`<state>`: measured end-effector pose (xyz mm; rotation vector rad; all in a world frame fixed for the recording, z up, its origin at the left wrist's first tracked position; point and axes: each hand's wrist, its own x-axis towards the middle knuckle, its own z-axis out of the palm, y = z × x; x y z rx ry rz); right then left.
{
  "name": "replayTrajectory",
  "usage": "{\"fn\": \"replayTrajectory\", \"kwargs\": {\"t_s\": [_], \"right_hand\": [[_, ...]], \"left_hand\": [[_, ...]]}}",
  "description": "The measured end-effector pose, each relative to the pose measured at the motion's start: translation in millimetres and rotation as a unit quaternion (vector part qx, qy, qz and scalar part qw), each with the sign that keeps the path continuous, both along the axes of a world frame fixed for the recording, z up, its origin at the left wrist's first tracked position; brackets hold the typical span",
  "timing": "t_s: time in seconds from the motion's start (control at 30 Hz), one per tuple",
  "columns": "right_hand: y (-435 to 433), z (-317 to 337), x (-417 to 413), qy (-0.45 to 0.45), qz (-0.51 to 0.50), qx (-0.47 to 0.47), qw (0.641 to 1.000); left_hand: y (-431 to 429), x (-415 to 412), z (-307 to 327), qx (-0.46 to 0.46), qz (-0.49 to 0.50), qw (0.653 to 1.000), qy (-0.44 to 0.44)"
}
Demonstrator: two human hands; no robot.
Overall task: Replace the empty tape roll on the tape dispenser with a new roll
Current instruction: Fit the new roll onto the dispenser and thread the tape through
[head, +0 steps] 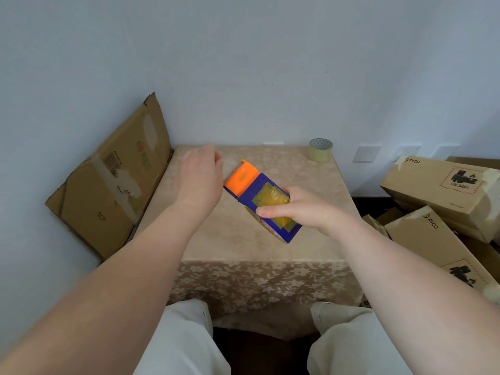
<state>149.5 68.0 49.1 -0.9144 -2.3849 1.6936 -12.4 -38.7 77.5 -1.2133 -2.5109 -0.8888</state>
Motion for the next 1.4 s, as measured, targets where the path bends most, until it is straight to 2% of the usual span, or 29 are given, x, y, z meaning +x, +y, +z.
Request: {"fn": "replayTrajectory", "kwargs": {"t_s": [0.2, 0.3, 0.37, 0.47, 0.57, 0.67, 0.7, 0.77, 0.9, 1.07, 1.27, 1.4], "right_hand": [[7, -12, -5, 0.041, -0.07, -0.034, 0.996], [12, -20, -8, 0.093, -0.127, -0.096, 0.983], [13, -20, -9, 0.135, -0.155, -0.156, 0.966], [14, -22, -12, 0.164, -0.178, -0.258, 0.935], [11, -21, -16, 0.195, -0.219, -0.363, 0.885], [9, -22, -21, 0.227, -0.224, -0.443, 0.838], [10, -24, -23, 0.231, -0.226, -0.462, 0.826], [12, -27, -26, 0.214, -0.241, -0.469, 0.822], [19, -29, -33, 0.113, -0.251, -0.338, 0.9], [28, -41, -43, 0.011, -0.217, -0.215, 0.952], [45, -67, -68, -0.029, -0.231, -0.133, 0.964], [61, -82, -89, -0.006, -0.259, -0.089, 0.962]], "left_hand": [[7, -9, -7, 0.079, -0.058, 0.993, -0.059], [11, -10, -10, 0.131, -0.042, 0.978, -0.158], [14, -10, -19, 0.138, -0.019, 0.955, -0.263], [12, -2, -32, 0.065, -0.037, 0.878, -0.473], [8, 5, -41, -0.059, -0.116, 0.786, -0.604], [8, 7, -46, -0.035, -0.167, 0.706, -0.688], [9, 6, -48, -0.018, -0.171, 0.692, -0.701], [12, 3, -51, 0.003, -0.168, 0.687, -0.707], [17, -5, -61, 0.015, -0.125, 0.711, -0.692], [27, -15, -76, 0.012, -0.066, 0.732, -0.678], [49, -31, -94, -0.01, -0.033, 0.746, -0.664], [69, -47, -105, 0.018, -0.01, 0.741, -0.671]]}}
